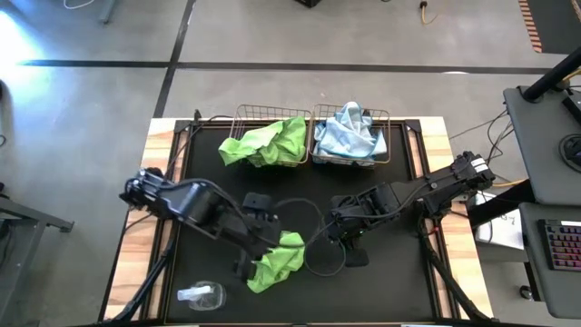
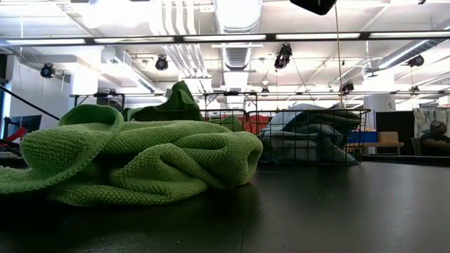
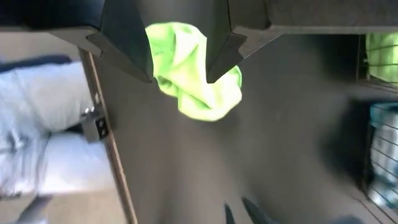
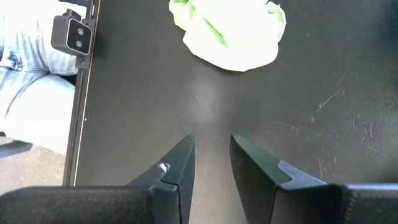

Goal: Sort microfiber towel by color & place in baskets
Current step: Put the green microfiber cloth into the left wire basket

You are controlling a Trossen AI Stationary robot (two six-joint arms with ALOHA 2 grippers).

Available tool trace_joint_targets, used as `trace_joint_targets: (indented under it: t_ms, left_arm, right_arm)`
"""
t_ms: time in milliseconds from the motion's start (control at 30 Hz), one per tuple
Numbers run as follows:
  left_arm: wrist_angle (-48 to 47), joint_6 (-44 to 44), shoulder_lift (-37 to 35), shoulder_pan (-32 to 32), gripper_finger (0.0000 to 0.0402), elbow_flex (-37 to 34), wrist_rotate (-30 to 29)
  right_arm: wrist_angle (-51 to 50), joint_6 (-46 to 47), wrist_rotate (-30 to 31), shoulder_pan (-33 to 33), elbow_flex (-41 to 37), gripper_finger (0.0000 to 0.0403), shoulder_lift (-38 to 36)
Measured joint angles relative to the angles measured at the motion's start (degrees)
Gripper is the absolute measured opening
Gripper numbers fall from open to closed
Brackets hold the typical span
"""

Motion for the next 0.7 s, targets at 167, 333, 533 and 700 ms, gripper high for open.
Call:
trace_joint_targets:
  t_ms: [167,333,533,700]
  left_arm:
    - [-4.56,0.07,4.48,0.00,0.0132,0.00,0.22]
    - [-5.91,0.09,8.29,-0.06,0.0132,0.00,0.27]
    - [-5.88,1.22,10.76,-0.70,0.0132,0.00,1.35]
    - [-5.91,1.10,10.69,-1.29,0.0132,0.00,1.42]
  right_arm:
    - [0.01,0.00,0.00,0.00,0.00,0.0095,0.00]
    - [0.00,0.01,0.00,0.00,0.00,0.0095,0.00]
    - [-0.19,-0.09,0.00,0.02,-0.24,0.0095,0.00]
    - [-4.58,-4.48,0.18,0.00,-0.42,0.0095,0.00]
